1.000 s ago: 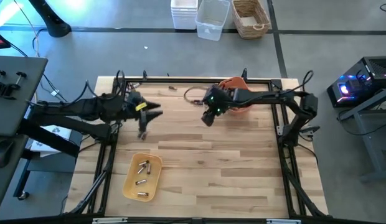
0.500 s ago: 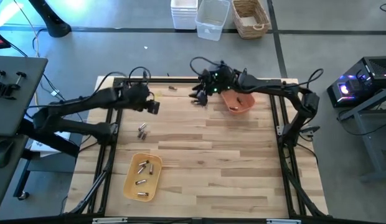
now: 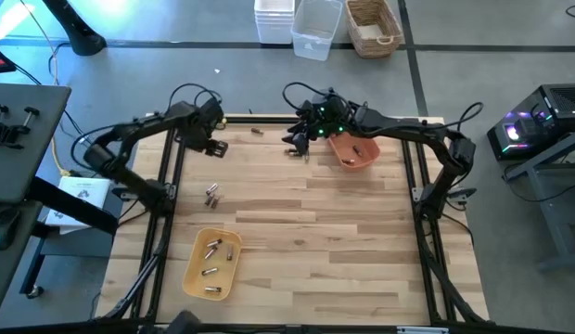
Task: Sort batteries
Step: Put the silver battery into the yellow bin
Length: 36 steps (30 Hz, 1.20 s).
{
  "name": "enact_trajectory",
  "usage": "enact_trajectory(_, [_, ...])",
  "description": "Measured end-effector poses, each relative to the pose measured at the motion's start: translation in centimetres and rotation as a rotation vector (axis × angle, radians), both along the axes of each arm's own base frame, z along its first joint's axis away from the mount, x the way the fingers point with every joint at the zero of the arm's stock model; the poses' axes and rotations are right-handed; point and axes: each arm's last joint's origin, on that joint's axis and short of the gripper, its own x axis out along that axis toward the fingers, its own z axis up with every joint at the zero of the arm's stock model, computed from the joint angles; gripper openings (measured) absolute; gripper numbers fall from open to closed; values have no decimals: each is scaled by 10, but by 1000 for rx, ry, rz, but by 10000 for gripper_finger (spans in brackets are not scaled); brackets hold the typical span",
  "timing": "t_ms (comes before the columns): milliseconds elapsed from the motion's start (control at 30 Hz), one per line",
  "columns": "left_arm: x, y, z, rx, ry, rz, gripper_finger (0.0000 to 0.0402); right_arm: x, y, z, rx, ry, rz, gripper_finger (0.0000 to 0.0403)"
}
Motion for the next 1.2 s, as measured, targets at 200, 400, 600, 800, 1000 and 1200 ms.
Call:
enact_trajectory(200, [12, 32, 16, 27, 126, -140, 154, 0, 1, 0, -30, 4, 25, 218])
enact_trajectory(400, [22, 53, 6, -123, 327, -307, 154, -1, 2, -3, -45, 38, 44, 218])
enact_trajectory(600, [22, 64, -26, -283, 483, -397, 159, -5, 3, -9, -27, 105, 55, 218])
enact_trajectory(800, [29, 66, -46, -382, 448, -529, 159, -5, 3, -9, -30, 112, 60, 218])
enact_trajectory(1000, [32, 70, -58, -382, 445, -595, 159, -5, 3, -9, -33, 113, 63, 218])
enact_trajectory(1200, [29, 73, -67, -429, 433, -645, 159, -5, 4, -9, -17, 111, 54, 218])
